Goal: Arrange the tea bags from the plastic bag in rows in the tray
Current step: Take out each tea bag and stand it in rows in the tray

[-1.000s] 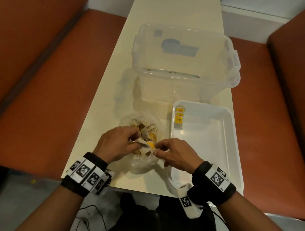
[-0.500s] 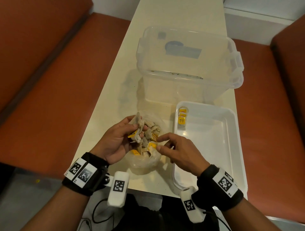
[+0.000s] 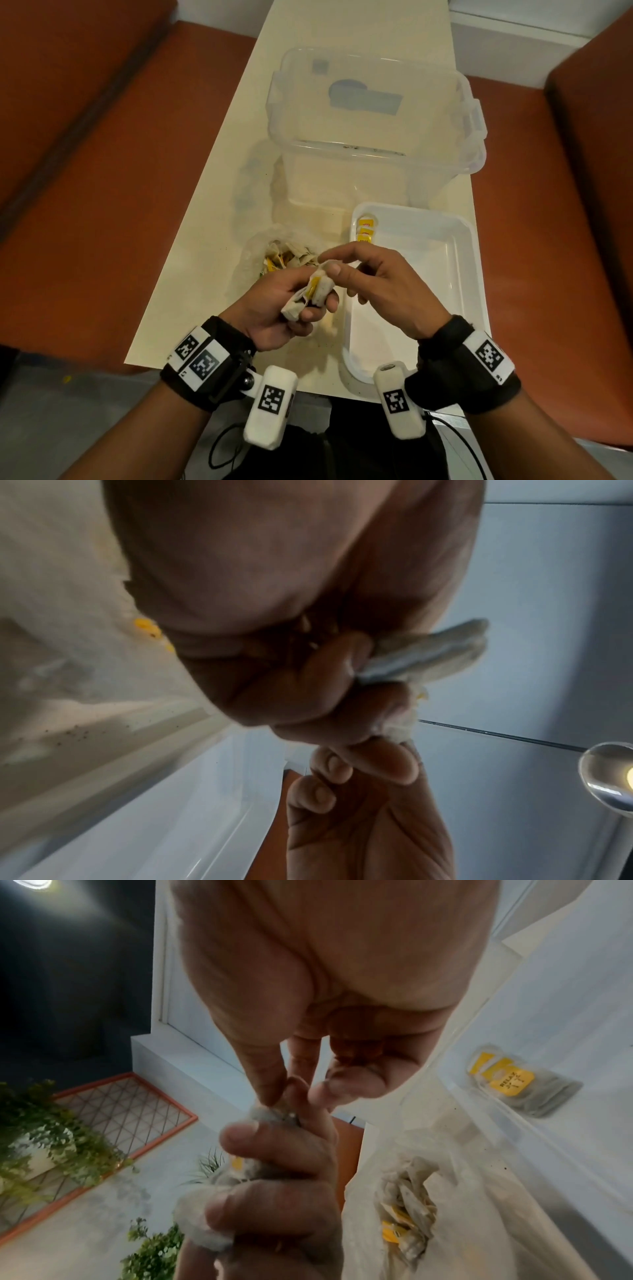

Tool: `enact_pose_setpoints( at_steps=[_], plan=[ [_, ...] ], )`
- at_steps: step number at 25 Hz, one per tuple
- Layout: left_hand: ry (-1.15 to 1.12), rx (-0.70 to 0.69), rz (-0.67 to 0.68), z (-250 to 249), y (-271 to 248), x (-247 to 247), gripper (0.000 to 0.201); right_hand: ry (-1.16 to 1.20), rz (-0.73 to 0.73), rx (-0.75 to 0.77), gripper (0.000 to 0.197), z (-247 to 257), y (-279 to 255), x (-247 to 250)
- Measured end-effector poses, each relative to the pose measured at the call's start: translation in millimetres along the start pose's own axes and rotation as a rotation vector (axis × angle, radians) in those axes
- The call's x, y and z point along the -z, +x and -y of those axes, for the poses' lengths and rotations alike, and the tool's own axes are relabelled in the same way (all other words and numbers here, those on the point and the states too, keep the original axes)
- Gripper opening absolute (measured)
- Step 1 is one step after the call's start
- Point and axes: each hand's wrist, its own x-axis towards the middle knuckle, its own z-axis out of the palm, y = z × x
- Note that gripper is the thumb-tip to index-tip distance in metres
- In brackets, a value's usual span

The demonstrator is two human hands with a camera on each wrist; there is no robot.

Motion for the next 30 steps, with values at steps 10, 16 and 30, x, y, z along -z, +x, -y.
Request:
enact_pose_setpoints(
  at_steps=[10, 16, 30],
  plan=[
    [0.055, -0.004, -0.021, 1.7, 10.4, -15.8, 0.034, 0.246, -0.183, -0.022, 0.011, -0.3, -3.7, 20.5],
    [-0.033, 0.000, -0.019, -1.0, 12.5, -24.0, 0.031, 0.276, -0.191, 0.022, 0.016, 2.5, -10.0, 25.9],
    [0.203, -0.194, -0.134, -3.9, 18.2, -20.5, 0.027, 0.220, -0.179, 0.000, 0.025, -6.6, -21.3, 58.6]
  ],
)
